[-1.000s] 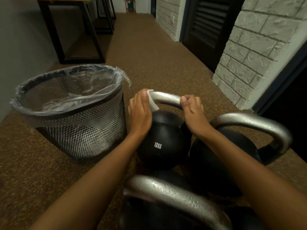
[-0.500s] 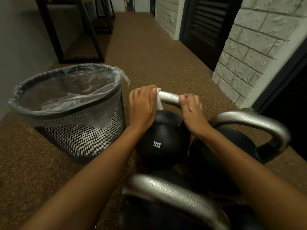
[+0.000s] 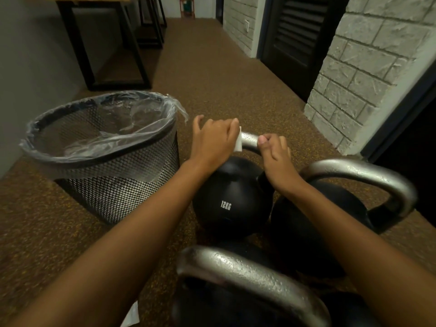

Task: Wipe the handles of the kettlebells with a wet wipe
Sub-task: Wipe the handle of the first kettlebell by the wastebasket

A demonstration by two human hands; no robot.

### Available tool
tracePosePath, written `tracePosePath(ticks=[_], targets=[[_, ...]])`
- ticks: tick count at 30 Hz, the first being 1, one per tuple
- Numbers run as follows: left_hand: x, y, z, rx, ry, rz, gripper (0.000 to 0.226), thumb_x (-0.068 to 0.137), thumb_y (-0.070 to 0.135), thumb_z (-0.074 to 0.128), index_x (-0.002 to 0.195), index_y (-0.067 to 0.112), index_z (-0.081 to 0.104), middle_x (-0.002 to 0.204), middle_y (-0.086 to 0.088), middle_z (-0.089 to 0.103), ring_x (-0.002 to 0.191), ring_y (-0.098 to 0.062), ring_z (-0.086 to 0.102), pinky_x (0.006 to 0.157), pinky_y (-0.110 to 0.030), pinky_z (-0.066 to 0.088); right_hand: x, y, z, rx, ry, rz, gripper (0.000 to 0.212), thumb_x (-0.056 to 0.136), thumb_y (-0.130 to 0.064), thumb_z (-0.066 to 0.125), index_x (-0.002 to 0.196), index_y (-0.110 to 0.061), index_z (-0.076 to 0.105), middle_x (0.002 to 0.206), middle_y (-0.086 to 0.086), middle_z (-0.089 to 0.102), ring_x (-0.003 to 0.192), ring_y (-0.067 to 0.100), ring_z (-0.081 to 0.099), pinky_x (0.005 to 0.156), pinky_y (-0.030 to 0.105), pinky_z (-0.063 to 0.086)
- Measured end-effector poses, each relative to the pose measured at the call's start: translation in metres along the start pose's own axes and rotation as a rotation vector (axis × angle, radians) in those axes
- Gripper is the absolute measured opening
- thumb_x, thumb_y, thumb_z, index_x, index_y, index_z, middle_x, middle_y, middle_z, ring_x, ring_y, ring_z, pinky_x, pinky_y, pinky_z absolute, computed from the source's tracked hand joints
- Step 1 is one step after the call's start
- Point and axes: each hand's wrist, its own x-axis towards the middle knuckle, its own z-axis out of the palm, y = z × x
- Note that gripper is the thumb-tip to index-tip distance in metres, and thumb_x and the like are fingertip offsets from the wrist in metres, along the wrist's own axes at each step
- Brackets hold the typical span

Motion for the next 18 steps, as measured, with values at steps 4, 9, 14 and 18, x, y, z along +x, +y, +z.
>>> tracePosePath(ticks=[4,9,14,18], targets=[[-0.008,-0.024,0.000,-0.013,0.078,0.073,0.043,0.101,0.033,0.023,0.098,0.017,0.063,0.084,0.007,0.054,0.096,-0.016,0.053,0.110,-0.037,0.012,-0.001,0.000,-0.001,0.002,-0.016,0.002,0.034,0.101,-0.035,0.027,0.119,-0.014,0.046,0.111,-0.003,0.033,0.115,0.021,0.033,0.100,0.032,0.025],[0.007,-0.028,-0.011,-0.088,-0.140,-0.121,0.035,0.101,0.022,0.026,0.108,0.009,0.058,0.103,-0.014,0.063,0.102,-0.027,0.055,0.101,-0.040,0.028,0.001,0.002,0.000,0.005,-0.008,-0.014,0.033,0.101,-0.036,0.027,0.118,-0.015,0.046,0.110,-0.004,0.033,0.113,0.018,0.034,0.099,0.030,0.026],[0.012,-0.015,-0.011,0.097,-0.186,-0.073,0.030,0.100,0.023,0.029,0.114,0.011,0.052,0.109,-0.010,0.062,0.106,-0.029,0.054,0.105,-0.049,0.022,0.001,0.002,0.001,-0.001,0.000,-0.019,0.035,0.101,-0.035,0.027,0.120,-0.013,0.046,0.111,-0.001,0.035,0.114,0.021,0.035,0.096,0.029,0.027],[-0.006,-0.012,-0.005,0.030,0.043,0.115,0.038,0.101,0.030,0.025,0.097,0.016,0.060,0.091,-0.001,0.062,0.097,-0.020,0.054,0.108,-0.038,0.017,0.000,0.002,0.000,-0.004,-0.010,-0.009,0.036,0.100,-0.036,0.027,0.121,-0.014,0.046,0.115,0.000,0.036,0.117,0.020,0.034,0.097,0.028,0.025]])
